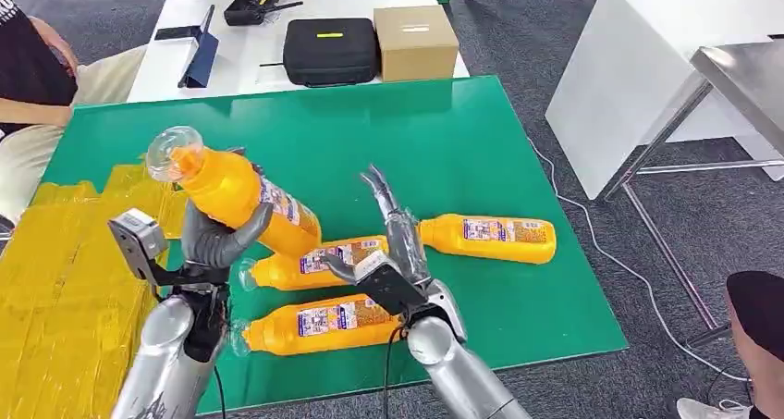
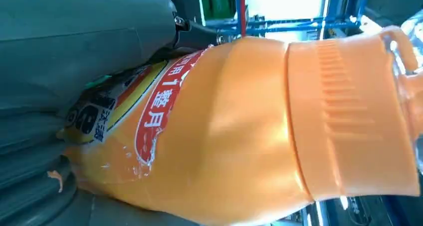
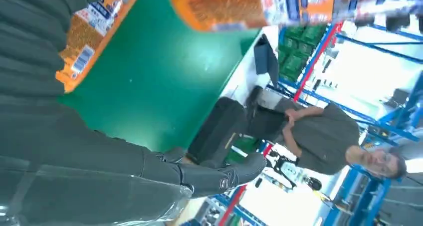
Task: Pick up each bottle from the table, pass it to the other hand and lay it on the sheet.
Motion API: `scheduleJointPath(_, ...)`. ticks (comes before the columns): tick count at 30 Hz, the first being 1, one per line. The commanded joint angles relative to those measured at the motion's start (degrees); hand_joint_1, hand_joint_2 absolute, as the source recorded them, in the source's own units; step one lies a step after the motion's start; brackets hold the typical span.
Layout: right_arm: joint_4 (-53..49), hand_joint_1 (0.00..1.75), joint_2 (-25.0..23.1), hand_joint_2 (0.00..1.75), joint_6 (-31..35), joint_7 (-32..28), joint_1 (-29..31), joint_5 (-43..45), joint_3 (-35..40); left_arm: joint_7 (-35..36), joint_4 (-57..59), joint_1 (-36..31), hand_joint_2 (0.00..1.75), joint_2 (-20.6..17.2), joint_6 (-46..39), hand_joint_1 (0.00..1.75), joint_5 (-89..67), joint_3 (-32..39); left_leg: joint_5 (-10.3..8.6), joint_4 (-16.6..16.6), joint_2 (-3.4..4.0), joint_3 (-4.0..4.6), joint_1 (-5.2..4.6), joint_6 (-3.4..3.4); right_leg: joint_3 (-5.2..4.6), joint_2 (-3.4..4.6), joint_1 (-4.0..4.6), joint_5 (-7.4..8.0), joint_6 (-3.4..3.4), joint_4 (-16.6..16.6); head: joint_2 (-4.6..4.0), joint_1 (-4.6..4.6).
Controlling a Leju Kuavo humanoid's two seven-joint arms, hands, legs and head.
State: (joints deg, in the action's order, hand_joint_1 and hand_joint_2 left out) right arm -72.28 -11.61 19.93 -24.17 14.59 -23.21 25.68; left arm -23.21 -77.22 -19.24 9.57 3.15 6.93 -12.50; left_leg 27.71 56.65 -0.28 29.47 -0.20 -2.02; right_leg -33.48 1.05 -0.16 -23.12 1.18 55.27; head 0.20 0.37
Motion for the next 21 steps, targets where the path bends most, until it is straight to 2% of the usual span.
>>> scheduleJointPath(1,-12.33,0.00,5.67,1.75,5.78,0.94,-5.61,-3.04,-4.29,-3.35,-6.26,0.62,1.75,-2.36,-8.47,1.75,-12.13,8.13,0.05,-0.06,-0.05,-0.16,0.03,0.14,0.19,-0.17,0.03,-0.08,-0.01,-0.06,-0.02,0.00)
scheduleJointPath(7,-16.86,0.00,7.45,1.75,7.18,2.08,-9.75,-8.63,-10.51,-8.70,-5.12,0.54,1.75,-4.86,-12.34,1.75,-28.73,8.65,0.01,-0.05,-0.06,-0.04,0.00,0.06,0.07,-0.11,0.00,-0.03,0.00,-0.05,-0.02,-0.02)
scheduleJointPath(9,-17.59,0.00,8.36,1.75,7.87,2.83,-11.85,-10.87,-12.46,-8.60,-1.52,-0.59,1.75,-6.80,-17.76,1.75,-38.91,7.83,0.03,-0.12,-0.14,-0.19,-0.01,0.14,0.23,-0.24,0.00,-0.09,-0.01,-0.09,-0.02,-0.02)
scheduleJointPath(15,-18.83,0.00,8.63,1.75,7.62,3.13,-14.30,-12.33,-14.04,-8.39,2.70,-1.80,1.75,-8.06,-18.79,1.75,-43.49,7.84,0.02,-0.07,-0.09,-0.09,0.00,0.12,0.11,-0.17,0.01,-0.05,-0.03,-0.06,-0.02,-0.02)
scheduleJointPath(18,-22.83,0.00,9.91,1.75,7.97,4.01,-18.60,-12.93,-17.05,-6.45,12.49,-5.08,1.75,-10.04,-22.47,1.75,-51.52,7.47,-0.01,-0.09,-0.18,-0.12,-0.01,0.09,0.14,-0.26,0.00,-0.06,-0.03,-0.08,0.00,-0.02)
scheduleJointPath(21,-23.41,0.00,10.08,1.75,7.59,3.80,-19.28,-12.82,-17.60,-7.45,14.39,-5.79,1.75,-10.09,-23.20,1.75,-51.26,7.69,-0.01,-0.08,-0.23,-0.13,-0.01,0.08,0.13,-0.28,0.01,-0.06,-0.02,-0.08,-0.02,-0.02)
